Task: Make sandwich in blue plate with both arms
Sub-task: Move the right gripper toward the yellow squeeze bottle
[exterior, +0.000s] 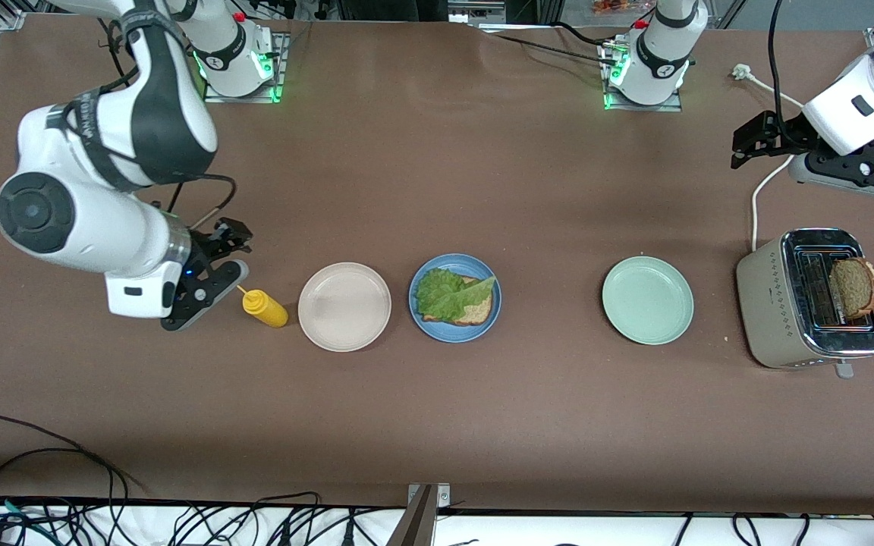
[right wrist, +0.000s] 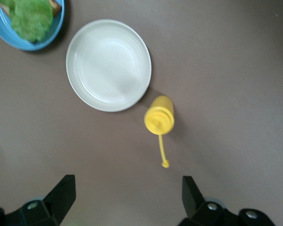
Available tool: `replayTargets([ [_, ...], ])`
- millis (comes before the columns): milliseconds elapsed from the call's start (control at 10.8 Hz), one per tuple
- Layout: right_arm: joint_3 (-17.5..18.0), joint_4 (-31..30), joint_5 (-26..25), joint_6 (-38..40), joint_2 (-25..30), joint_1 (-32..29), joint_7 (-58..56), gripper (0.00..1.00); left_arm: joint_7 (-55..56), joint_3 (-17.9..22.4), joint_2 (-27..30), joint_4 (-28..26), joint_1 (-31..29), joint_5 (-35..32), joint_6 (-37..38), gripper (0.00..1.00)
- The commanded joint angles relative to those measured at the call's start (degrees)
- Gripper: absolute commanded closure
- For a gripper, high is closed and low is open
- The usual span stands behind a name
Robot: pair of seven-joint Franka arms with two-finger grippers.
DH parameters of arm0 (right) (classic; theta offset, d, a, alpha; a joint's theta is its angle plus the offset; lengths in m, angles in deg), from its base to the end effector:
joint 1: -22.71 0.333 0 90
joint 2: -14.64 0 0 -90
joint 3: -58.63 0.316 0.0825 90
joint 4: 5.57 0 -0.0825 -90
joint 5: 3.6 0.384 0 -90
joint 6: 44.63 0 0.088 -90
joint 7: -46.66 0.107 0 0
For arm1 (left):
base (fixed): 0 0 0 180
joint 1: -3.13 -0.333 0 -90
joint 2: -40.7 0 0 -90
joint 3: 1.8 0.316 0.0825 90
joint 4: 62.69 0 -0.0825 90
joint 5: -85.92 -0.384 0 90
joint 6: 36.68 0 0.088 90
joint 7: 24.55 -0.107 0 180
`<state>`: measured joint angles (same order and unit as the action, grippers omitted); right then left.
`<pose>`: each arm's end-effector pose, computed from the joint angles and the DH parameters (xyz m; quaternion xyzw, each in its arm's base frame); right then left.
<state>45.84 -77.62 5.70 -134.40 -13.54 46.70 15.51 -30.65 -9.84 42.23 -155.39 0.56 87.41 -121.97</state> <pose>0.6569 0.1804 0.4703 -0.9281 -0.3613 0.0795 0.0420 0.5335 -0.0551 0.6102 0.9935 -0.1009 -0.0514 0.0114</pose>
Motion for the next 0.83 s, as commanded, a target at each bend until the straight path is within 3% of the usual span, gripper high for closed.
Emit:
replayTargets([
  [0, 0.84, -3.7, 0.54, 0.03, 1.55, -5.6, -14.07, 0.0, 0.21, -0.31, -0.83, 1.82, -0.07, -0.87, 1.35, 0.0],
  [739, 1.28, -4.41, 10.63, 0.38, -2.31, -18.78, -47.29, 0.0, 0.21, -0.31, -0.74, 1.82, -0.07, -0.96, 1.35, 0.0],
])
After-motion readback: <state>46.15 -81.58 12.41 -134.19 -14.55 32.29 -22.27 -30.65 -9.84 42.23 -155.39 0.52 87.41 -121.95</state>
